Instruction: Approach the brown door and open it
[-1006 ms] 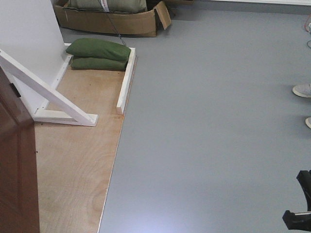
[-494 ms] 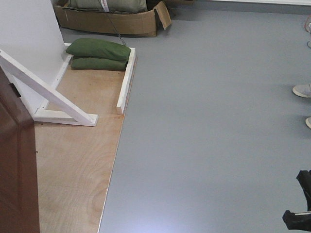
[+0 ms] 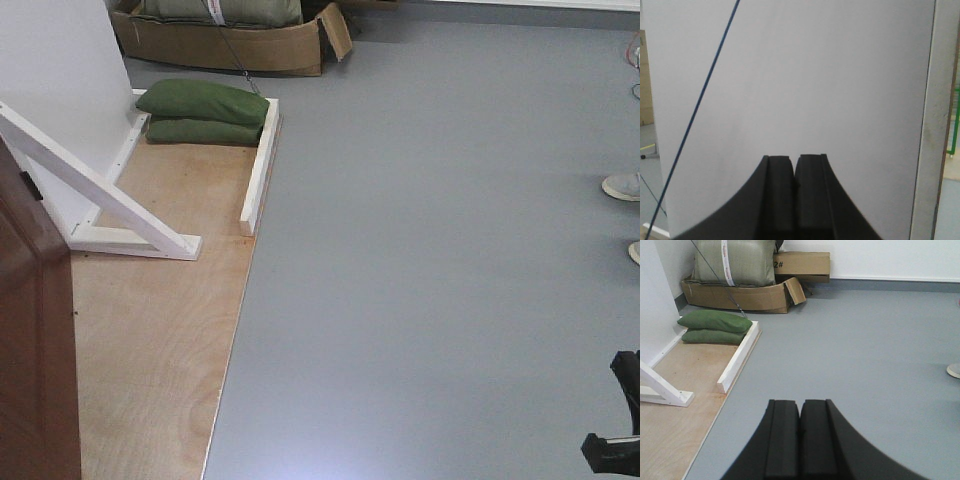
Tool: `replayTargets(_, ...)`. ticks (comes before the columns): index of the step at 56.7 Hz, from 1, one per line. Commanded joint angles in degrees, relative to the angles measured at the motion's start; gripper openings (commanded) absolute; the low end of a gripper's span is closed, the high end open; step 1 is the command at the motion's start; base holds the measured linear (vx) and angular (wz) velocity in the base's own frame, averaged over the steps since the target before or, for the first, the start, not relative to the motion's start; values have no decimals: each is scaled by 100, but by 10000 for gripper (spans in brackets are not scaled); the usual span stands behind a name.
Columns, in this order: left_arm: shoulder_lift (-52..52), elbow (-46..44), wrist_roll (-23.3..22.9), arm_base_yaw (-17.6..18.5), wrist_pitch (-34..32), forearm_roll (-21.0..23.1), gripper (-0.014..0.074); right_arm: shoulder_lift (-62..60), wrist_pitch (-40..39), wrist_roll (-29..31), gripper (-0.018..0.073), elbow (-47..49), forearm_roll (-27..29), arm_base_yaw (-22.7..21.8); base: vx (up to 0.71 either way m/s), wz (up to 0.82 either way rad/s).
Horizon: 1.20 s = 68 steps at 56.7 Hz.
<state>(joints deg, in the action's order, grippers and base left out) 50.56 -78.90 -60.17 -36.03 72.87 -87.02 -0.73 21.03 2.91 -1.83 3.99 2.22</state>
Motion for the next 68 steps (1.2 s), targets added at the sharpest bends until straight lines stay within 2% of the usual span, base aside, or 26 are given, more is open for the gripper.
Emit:
replayTargets(1, 267, -97, -226, -190, -99, 72, 33, -32, -441, 37, 0, -25, -20, 1, 0, 0)
replayTargets(12, 693, -97, -767, -306, -238, 652, 34, -32, -441, 37, 0, -25, -20, 1, 0, 0)
replayTargets(16, 772, -97, -894, -306, -520, 863, 34, -32, -441, 37, 0, -25, -20, 1, 0, 0)
replayTargets(20, 806, -97, -901, -306, -1097, 1135, 34, -32, -441, 37, 0, -25, -20, 1, 0, 0)
replayTargets(28, 791, -97, -664, -306, -2054, 1565, 34, -32, -441, 37, 0, -25, -20, 1, 0, 0)
replayTargets(44, 791, -97, 264, -290, -3444, 2330, 34, -32, -441, 37, 0, -25, -20, 1, 0, 0)
replayTargets(58, 791, -97, 408, -290, -4576, 3266, 34, -32, -441, 37, 0, -25, -20, 1, 0, 0)
replayTargets(68, 803, -97, 408, -290, -5277, 4096, 34, -32, -441, 37, 0, -25, -20, 1, 0, 0)
